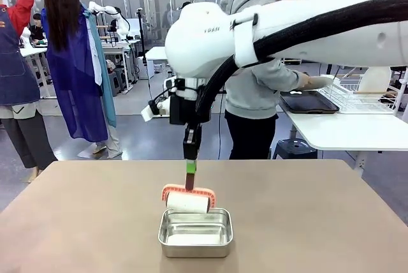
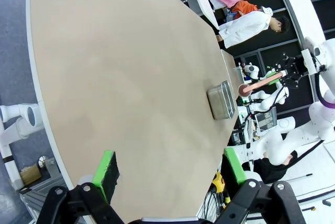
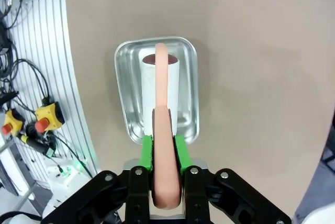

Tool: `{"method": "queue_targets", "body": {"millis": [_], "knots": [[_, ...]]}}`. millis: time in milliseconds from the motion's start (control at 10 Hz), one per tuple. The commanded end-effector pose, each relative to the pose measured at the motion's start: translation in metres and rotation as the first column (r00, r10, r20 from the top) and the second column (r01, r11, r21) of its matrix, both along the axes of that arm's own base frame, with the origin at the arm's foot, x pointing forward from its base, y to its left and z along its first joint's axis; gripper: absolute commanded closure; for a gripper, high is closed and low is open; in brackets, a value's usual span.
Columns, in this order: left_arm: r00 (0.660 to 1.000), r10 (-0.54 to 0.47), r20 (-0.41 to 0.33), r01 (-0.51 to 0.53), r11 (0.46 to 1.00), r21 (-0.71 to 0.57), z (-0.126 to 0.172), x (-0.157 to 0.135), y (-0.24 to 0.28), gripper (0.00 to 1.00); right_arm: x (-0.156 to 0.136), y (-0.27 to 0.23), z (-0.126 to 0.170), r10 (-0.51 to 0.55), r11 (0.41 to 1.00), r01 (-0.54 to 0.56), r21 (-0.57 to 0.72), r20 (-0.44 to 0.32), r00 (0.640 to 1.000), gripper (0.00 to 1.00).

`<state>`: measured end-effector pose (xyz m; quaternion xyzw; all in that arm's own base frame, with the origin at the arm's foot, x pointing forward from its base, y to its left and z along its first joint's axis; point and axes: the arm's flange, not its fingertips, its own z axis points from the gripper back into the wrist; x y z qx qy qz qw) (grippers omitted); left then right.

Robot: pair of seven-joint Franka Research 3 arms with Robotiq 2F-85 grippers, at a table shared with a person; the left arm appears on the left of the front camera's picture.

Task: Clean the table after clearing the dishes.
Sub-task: Place the Lint Roller back on top of the Airtight Container.

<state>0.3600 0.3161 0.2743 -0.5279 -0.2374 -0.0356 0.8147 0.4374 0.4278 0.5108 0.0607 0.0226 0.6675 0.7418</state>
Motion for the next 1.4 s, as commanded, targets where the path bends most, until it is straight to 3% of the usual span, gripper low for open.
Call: {"method": "queue_targets", "body": {"millis": [0,400,800,1300], "knots": [[1.000,-0.007,-0.010,0.007,1.000,0.008,0.004,-0.004,0.001,0.00,0.006,0.020,-0.025,0.064,0.998,-0.065,-0.022,-0.051,0.997,0.79],[1.000,-0.007,-0.010,0.007,1.000,0.008,0.004,-0.004,0.001,0.00,0.021,0.024,-0.049,0.117,0.988,-0.128,-0.083,-0.126,0.985,0.79],[1.000,-0.007,-0.010,0.007,1.000,0.008,0.004,-0.004,0.001,0.00,0.035,0.011,-0.062,0.099,0.989,-0.116,-0.097,-0.161,0.982,0.79],[1.000,-0.007,-0.010,0.007,1.000,0.008,0.004,-0.004,0.001,0.00,0.061,-0.002,-0.090,0.076,0.994,-0.081,-0.079,-0.061,0.995,0.79]]}}
